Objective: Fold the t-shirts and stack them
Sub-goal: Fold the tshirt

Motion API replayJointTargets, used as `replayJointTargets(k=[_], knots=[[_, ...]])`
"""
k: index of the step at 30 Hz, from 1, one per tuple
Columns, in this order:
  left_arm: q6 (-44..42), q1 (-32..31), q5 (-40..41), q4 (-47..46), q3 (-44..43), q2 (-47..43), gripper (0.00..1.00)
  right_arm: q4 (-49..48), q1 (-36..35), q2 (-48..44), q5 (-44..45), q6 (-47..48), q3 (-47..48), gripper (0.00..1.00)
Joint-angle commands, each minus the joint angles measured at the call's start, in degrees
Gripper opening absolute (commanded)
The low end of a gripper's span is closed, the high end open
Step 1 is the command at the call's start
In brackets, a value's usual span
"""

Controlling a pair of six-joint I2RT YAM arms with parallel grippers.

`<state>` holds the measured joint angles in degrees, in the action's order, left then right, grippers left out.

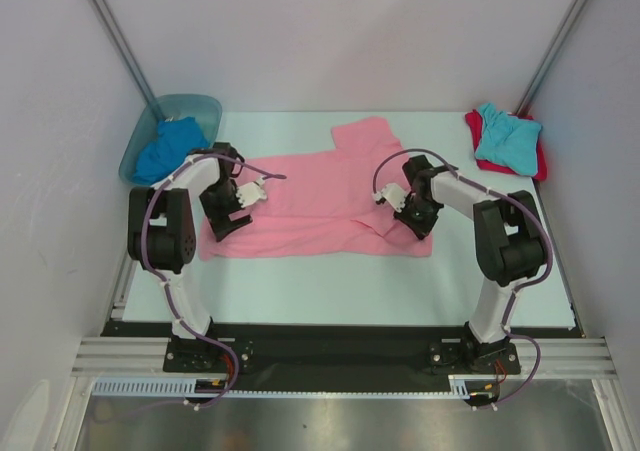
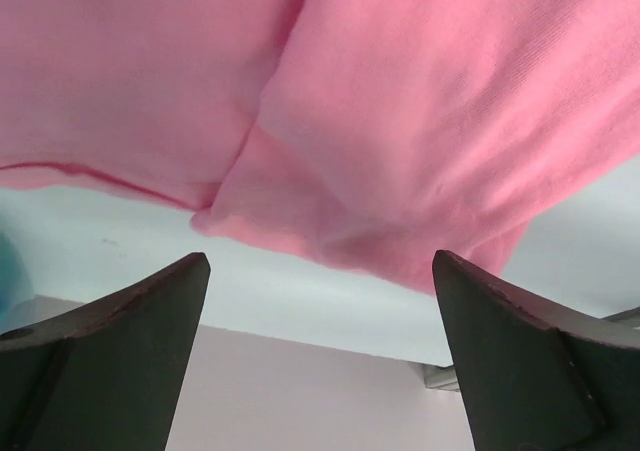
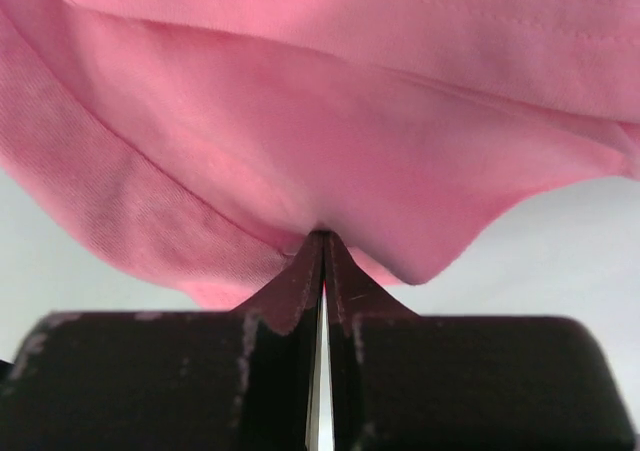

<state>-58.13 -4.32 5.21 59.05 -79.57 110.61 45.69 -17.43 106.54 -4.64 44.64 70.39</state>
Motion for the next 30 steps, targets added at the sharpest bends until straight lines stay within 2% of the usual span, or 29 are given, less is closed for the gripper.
replayJointTargets(k=[1,30], knots=[[-1.5,0.1,-0.7,2.7,-4.9,-2.9,1.0,-2.0,2.5,1.2,0.3,0.1,-1.6,0.03],[-5.8,0.2,3.3,4.4,-11.2,-2.8,1.0,-2.1,15.5,-3.4,7.5,9.9,-6.9,0.0]])
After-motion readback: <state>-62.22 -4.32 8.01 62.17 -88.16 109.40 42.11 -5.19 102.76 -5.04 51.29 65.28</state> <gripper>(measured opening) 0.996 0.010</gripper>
